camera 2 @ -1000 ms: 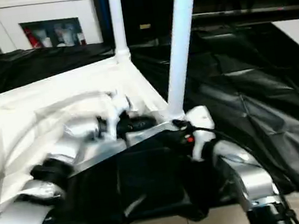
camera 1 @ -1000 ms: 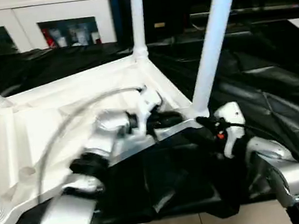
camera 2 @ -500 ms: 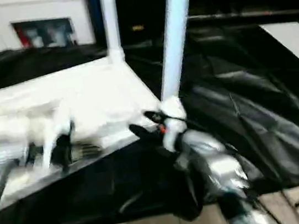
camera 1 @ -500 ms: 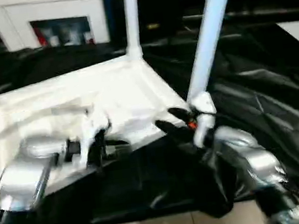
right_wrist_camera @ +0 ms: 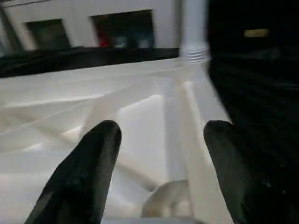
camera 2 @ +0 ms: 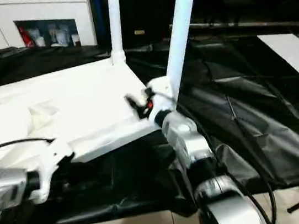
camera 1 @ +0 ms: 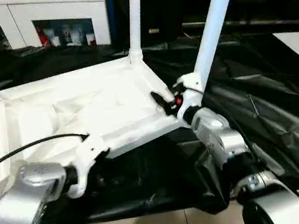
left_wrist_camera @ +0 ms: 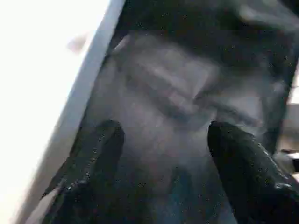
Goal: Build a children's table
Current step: Rotate table base
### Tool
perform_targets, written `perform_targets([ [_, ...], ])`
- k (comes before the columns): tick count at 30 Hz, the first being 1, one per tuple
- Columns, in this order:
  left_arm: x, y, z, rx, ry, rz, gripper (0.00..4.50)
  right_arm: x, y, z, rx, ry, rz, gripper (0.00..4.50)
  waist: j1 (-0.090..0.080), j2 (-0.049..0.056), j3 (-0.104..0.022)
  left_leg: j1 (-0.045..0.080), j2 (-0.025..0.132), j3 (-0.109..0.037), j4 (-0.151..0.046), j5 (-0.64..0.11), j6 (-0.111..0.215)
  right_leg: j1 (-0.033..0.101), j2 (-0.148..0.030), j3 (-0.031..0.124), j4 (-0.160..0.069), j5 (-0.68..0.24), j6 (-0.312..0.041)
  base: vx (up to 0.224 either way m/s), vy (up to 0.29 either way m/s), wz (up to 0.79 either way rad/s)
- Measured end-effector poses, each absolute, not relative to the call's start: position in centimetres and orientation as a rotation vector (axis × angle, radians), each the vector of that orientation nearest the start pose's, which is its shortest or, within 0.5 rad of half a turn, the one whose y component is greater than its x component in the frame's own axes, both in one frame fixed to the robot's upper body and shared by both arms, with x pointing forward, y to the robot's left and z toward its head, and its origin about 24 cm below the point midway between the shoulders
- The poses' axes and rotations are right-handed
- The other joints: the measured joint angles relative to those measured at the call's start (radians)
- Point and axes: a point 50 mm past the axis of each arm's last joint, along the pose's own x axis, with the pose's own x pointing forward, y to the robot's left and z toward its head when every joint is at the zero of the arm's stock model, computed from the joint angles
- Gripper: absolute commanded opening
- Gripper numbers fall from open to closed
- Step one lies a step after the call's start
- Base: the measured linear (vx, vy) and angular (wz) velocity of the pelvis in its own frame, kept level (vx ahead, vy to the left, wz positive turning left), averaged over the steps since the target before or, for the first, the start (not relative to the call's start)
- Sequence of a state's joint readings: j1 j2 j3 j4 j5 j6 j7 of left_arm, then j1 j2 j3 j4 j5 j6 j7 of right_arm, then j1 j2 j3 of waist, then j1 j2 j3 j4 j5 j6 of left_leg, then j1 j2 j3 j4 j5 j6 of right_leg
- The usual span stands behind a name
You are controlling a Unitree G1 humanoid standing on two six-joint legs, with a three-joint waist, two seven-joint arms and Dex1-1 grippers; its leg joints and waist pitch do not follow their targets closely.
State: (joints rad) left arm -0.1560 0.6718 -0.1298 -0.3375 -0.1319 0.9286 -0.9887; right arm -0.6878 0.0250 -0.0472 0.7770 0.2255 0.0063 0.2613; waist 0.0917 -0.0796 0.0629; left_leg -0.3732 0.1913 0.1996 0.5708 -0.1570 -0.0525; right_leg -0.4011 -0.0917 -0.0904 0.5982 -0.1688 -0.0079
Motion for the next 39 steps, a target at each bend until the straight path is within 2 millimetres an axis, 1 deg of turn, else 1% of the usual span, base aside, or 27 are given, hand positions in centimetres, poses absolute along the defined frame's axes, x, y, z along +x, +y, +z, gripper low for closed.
perform_targets([
  [3, 23.2, 19.5, 8.2, 0.313, 0.745, -0.911, 3.8, 36.7, -9.0, 6.6, 0.234, 0.115, 0.329, 3.17, 0.005, -0.002, -0.001, 0.0, -0.001, 0.0, 0.001, 0.0, 0.0, 0.001, 0.0, 0.002, 0.002, -0.001, 0.001, 0.0, 0.0, 0.0],
  [4, 23.2, 19.5, 8.2, 0.316, 0.746, -0.905, 4.05, 36.8, -9.2, 6.5, 0.237, 0.114, 0.313, 3.17, 0.006, -0.002, -0.001, 0.0, -0.001, 0.0, 0.001, 0.0, 0.0, 0.001, 0.0, 0.002, 0.002, -0.001, 0.001, 0.0, 0.0, 0.0],
  [7, 23.1, 19.3, 8.3, 0.325, 0.736, -0.907, 4.24, 37.0, -9.7, 6.3, 0.256, 0.117, 0.263, 3.17, 0.009, -0.002, -0.001, 0.0, -0.001, 0.0, 0.001, 0.0, 0.0, 0.0, 0.0, 0.002, 0.003, -0.001, 0.002, 0.0, 0.0, 0.0],
  [8, 23.2, 19.3, 8.3, 0.329, 0.736, -0.9, 4.38, 37.1, -9.9, 6.4, 0.262, 0.118, 0.248, 3.17, 0.01, -0.002, -0.001, 0.0, -0.001, 0.0, 0.001, 0.0, 0.0, 0.0, 0.0, 0.002, 0.003, -0.001, 0.002, 0.0, 0.0, 0.0],
  [9, 23.2, 19.4, 8.3, 0.336, 0.738, -0.894, 4.38, 37.3, -10.1, 6.4, 0.272, 0.119, 0.219, 3.17, 0.011, -0.002, -0.001, 0.0, -0.001, 0.0, 0.001, 0.001, -0.001, 0.0, 0.0, 0.002, 0.004, -0.001, 0.002, 0.0, 0.0, 0.0],
  [10, 23.2, 19.5, 8.3, 0.342, 0.739, -0.888, 4.38, 37.4, -10.5, 6.3, 0.281, 0.119, 0.185, 3.17, 0.015, -0.002, -0.001, 0.0, -0.001, 0.0, 0.001, 0.001, -0.001, 0.0, 0.0, 0.002, 0.004, -0.001, 0.002, 0.0, 0.0, 0.0],
  [11, 23.2, 19.6, 8.3, 0.348, 0.742, -0.885, 4.38, 37.6, -11.2, 6.3, 0.286, 0.122, 0.15, 3.17, 0.021, -0.002, -0.001, 0.0, -0.001, 0.0, 0.001, 0.001, -0.001, 0.001, 0.0, 0.002, 0.004, -0.001, 0.002, 0.0, 0.0, 0.0],
  [14, 23.1, 20.1, 8.2, 0.372, 0.75, -0.858, 4.38, 37.9, -14.4, 6.0, 0.31, 0.134, 0.01, 3.17, 0.039, -0.002, -0.001, 0.0, -0.001, 0.002, 0.002, 0.001, -0.001, 0.003, 0.0, 0.004, 0.004, -0.002, 0.004, 0.0, 0.0, 0.0],
  [15, 23.1, 20.2, 8.3, 0.384, 0.75, -0.844, 4.38, 37.9, -15.9, 5.9, 0.306, 0.132, -0.047, 3.17, 0.047, -0.002, -0.001, 0.0, -0.001, 0.003, 0.002, 0.001, -0.001, 0.003, 0.0, 0.006, 0.004, -0.003, 0.004, 0.0, 0.0, 0.0],
  [16, 23.2, 20.4, 8.3, 0.394, 0.751, -0.831, 4.38, 37.9, -16.8, 5.8, 0.306, 0.129, -0.082, 3.17, 0.05, -0.002, -0.001, 0.0, -0.001, 0.003, 0.003, 0.001, -0.001, 0.004, 0.0, 0.007, 0.004, -0.003, 0.004, 0.0, 0.0, 0.0],
  [18, 23.3, 20.6, 8.4, 0.409, 0.75, -0.81, 4.38, 37.8, -18.2, 6.0, 0.306, 0.114, -0.134, 3.17, 0.047, -0.002, -0.001, -0.001, -0.001, 0.003, 0.005, 0.001, -0.001, 0.006, 0.0, 0.009, 0.006, -0.003, 0.004, 0.0, 0.0, 0.0],
  [19, 23.3, 20.7, 8.4, 0.413, 0.749, -0.806, 4.38, 37.8, -18.4, 6.0, 0.305, 0.109, -0.143, 3.17, 0.044, -0.003, -0.001, -0.001, -0.001, 0.003, 0.007, 0.001, -0.001, 0.006, 0.0, 0.01, 0.009, -0.003, 0.005, 0.0, 0.0, 0.0],
  [21, 23.4, 20.7, 8.5, 0.418, 0.741, -0.797, 4.38, 37.8, -18.7, 6.0, 0.303, 0.107, -0.153, 3.17, 0.028, -0.005, -0.002, -0.001, -0.001, 0.002, 0.01, 0.0, -0.001, 0.004, 0.0, 0.011, 0.013, -0.004, 0.007, 0.0, 0.0, 0.0],
  [23, 23.5, 20.7, 8.5, 0.416, 0.736, -0.796, 4.38, 37.9, -19.3, 6.1, 0.294, 0.113, -0.163, 3.17, 0.019, -0.005, -0.002, -0.001, -0.001, 0.001, 0.01, 0.0, -0.001, 0.003, 0.001, 0.011, 0.014, -0.004, 0.006, 0.0, 0.0, 0.0],
  [25, 23.5, 20.8, 8.6, 0.407, 0.724, -0.798, 4.38, 37.9, -20.0, 6.2, 0.29, 0.107, -0.17, 3.17, 0.019, -0.005, -0.002, -0.002, -0.001, 0.001, 0.01, 0.0, -0.001, 0.002, 0.001, 0.011, 0.014, -0.004, 0.006, 0.0, 0.0, 0.0],
  [27, 23.6, 21.2, 9.0, 0.391, 0.688, -0.804, 4.38, 37.9, -20.4, 6.6, 0.28, 0.093, -0.135, 3.17, 0.017, -0.005, -0.002, -0.003, -0.001, 0.001, 0.01, 0.0, -0.001, 0.001, 0.001, 0.011, 0.014, -0.004, 0.006, 0.0, 0.0, 0.0],
  [29, 23.3, 21.7, 9.5, 0.38, 0.661, -0.828, 4.38, 38.1, -20.1, 6.7, 0.24, 0.101, -0.069, 3.17, 0.01, -0.005, -0.002, -0.004, -0.001, 0.001, 0.01, 0.0, -0.001, 0.0, 0.002, 0.011, 0.014, -0.004, 0.006, 0.0, 0.0, 0.0],
  [30, 22.9, 22.3, 9.7, 0.366, 0.667, -0.86, 4.38, 38.1, -19.4, 6.5, 0.17, 0.124, 0.02, 3.17, 0.004, -0.006, -0.003, -0.004, -0.001, 0.0, 0.01, 0.0, -0.001, 0.0, 0.002, 0.011, 0.014, -0.004, 0.007, 0.0, 0.0, 0.0],
  [31, 22.6, 22.8, 9.9, 0.338, 0.676, -0.885, 4.38, 37.9, -18.8, 6.1, 0.105, 0.138, 0.098, 3.17, -0.002, -0.007, -0.004, -0.006, 0.0, -0.001, 0.01, 0.0, -0.001, -0.001, 0.003, 0.011, 0.014, -0.004, 0.006, 0.0, 0.0, 0.0],
  [32, 22.3, 23.6, 10.2, 0.317, 0.687, -0.896, 4.38, 37.3, -18.1, 5.2, 0.047, 0.162, 0.178, 3.17, -0.005, -0.008, -0.004, -0.007, 0.0, -0.002, 0.011, 0.0, -0.001, -0.002, 0.004, 0.011, 0.013, -0.004, 0.006, 0.0, 0.0, 0.0],
  [34, 22.2, 24.4, 10.8, 0.312, 0.696, -0.899, 4.38, 36.4, -17.6, 3.6, 0.015, 0.209, 0.245, 3.17, -0.005, -0.007, -0.004, -0.01, 0.001, -0.003, 0.013, 0.0, -0.001, -0.004, 0.005, 0.011, 0.013, -0.004, 0.006, 0.0, 0.0, 0.0],
  [35, 22.2, 24.8, 11.1, 0.299, 0.693, -0.896, 4.38, 35.8, -17.4, 2.8, -0.005, 0.227, 0.273, 3.17, -0.005, -0.005, -0.002, -0.011, 0.0, -0.002, 0.014, 0.0, -0.001, -0.005, 0.005, 0.014, 0.014, -0.004, 0.006, 0.0, 0.0, 0.0],
  [37, 22.1, 25.8, 11.5, 0.288, 0.699, -0.87, 4.38, 35.1, -17.4, 2.1, -0.025, 0.223, 0.297, 3.17, -0.003, -0.004, -0.002, -0.011, 0.0, -0.001, 0.014, 0.0, -0.001, -0.005, 0.005, 0.015, 0.014, -0.004, 0.006, 0.0, 0.0, 0.0],
  [39, 22.0, 27.1, 12.1, 0.26, 0.685, -0.834, 4.38, 34.2, -17.6, 2.0, -0.028, 0.176, 0.325, 3.17, -0.003, -0.004, -0.002, -0.01, 0.0, -0.001, 0.014, 0.0, 0.0, -0.005, 0.006, 0.016, 0.014, -0.004, 0.006, 0.0, 0.0, 0.0],
])
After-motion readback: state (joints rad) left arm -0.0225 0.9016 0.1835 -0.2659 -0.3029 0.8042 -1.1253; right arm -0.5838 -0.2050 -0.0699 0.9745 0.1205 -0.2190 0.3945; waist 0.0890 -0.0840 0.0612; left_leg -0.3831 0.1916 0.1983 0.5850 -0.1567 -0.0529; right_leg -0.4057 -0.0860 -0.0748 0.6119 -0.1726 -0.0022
